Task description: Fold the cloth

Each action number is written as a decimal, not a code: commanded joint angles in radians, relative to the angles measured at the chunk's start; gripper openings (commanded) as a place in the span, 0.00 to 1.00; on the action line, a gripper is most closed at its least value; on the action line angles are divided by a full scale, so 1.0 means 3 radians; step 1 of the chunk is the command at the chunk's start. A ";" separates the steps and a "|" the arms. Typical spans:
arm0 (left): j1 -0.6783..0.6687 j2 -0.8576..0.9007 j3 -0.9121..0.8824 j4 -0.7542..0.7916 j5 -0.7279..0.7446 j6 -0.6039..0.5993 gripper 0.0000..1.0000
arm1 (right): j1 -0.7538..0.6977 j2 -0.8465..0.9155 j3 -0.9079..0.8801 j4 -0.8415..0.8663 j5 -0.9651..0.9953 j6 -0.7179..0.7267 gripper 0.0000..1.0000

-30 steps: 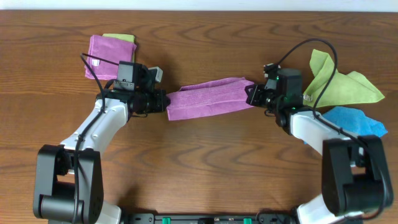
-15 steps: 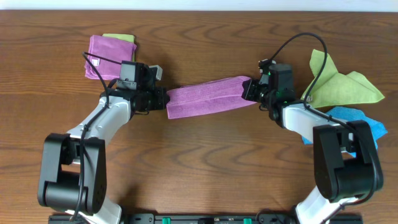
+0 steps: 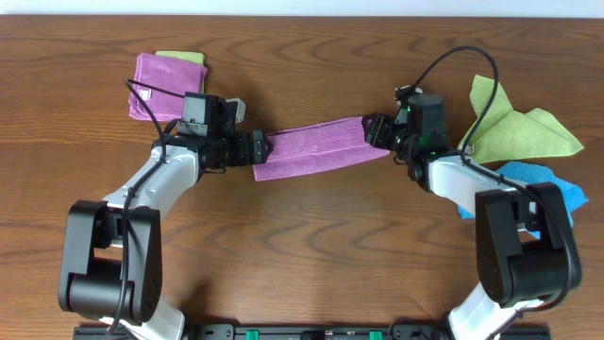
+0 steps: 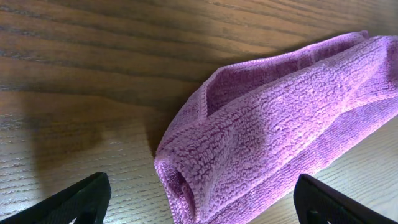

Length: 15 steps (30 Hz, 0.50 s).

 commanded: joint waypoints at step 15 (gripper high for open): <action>-0.0107 -0.0254 0.0159 0.0109 0.0395 -0.0224 0.06 | -0.0130 -0.0450 0.0136 -0.0579 -0.0150 0.0595 0.76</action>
